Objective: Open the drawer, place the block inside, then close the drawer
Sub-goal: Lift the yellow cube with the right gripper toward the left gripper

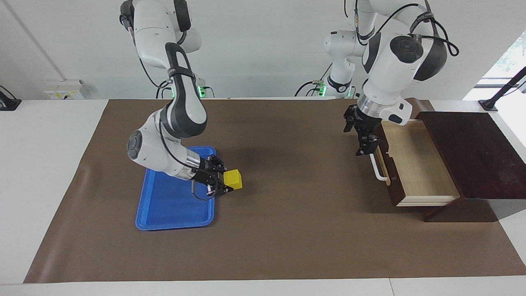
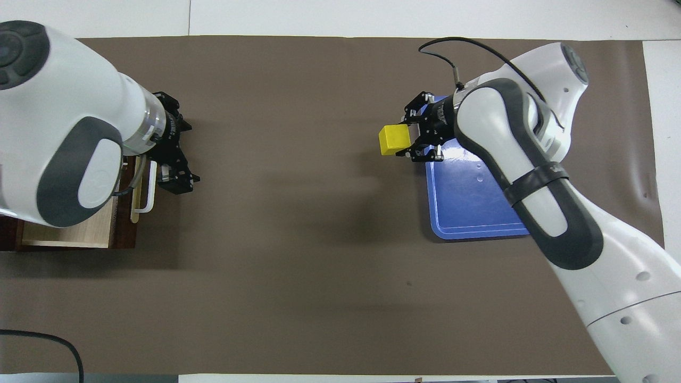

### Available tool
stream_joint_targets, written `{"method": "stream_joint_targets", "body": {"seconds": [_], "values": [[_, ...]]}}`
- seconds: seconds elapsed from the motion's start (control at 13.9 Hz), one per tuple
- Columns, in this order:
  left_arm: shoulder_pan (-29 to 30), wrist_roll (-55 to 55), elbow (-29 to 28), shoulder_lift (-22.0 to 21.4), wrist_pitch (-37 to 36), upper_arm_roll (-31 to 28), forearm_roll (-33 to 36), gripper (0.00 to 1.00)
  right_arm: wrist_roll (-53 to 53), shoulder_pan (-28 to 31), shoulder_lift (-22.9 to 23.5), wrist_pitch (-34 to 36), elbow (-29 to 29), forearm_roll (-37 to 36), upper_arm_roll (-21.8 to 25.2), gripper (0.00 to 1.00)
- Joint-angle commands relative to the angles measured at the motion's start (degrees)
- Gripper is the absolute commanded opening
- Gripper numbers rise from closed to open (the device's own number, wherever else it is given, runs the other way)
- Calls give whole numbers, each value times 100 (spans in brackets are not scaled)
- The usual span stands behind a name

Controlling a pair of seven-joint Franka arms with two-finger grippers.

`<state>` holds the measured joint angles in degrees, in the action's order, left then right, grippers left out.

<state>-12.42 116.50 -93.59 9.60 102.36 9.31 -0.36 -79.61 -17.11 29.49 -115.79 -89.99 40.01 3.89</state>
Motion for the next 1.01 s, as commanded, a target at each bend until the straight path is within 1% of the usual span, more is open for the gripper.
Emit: {"method": "stream_joint_targets", "body": {"seconds": [0.0,0.14,0.22,0.29,0.36,0.58,0.72,0.94], "values": [[-603,581,577,586,-94,-78,220,100,-440,-301,92,-119,157,-301,41,0],[-647,760,692,709,-24,-78,203,100,-660,-494,100,-171,157,-441,59,0],[-744,769,745,876,-49,-78,229,100,-740,-521,92,-302,140,-450,42,0],[-1049,804,954,1182,-111,-105,255,100,-767,-582,92,-364,105,-442,41,0],[-1235,839,1313,1516,-285,-183,255,100,-828,-661,92,-374,96,-442,41,0],[-1753,1277,2929,2684,-611,-499,194,100,-1109,-793,100,-374,139,-433,50,0],[-2044,1392,3022,2854,-464,-676,159,100,-1302,-889,100,-374,166,-416,50,0],[-2045,1595,2978,2872,-138,-676,27,100,-1373,-978,100,-532,166,-415,42,0]]}}
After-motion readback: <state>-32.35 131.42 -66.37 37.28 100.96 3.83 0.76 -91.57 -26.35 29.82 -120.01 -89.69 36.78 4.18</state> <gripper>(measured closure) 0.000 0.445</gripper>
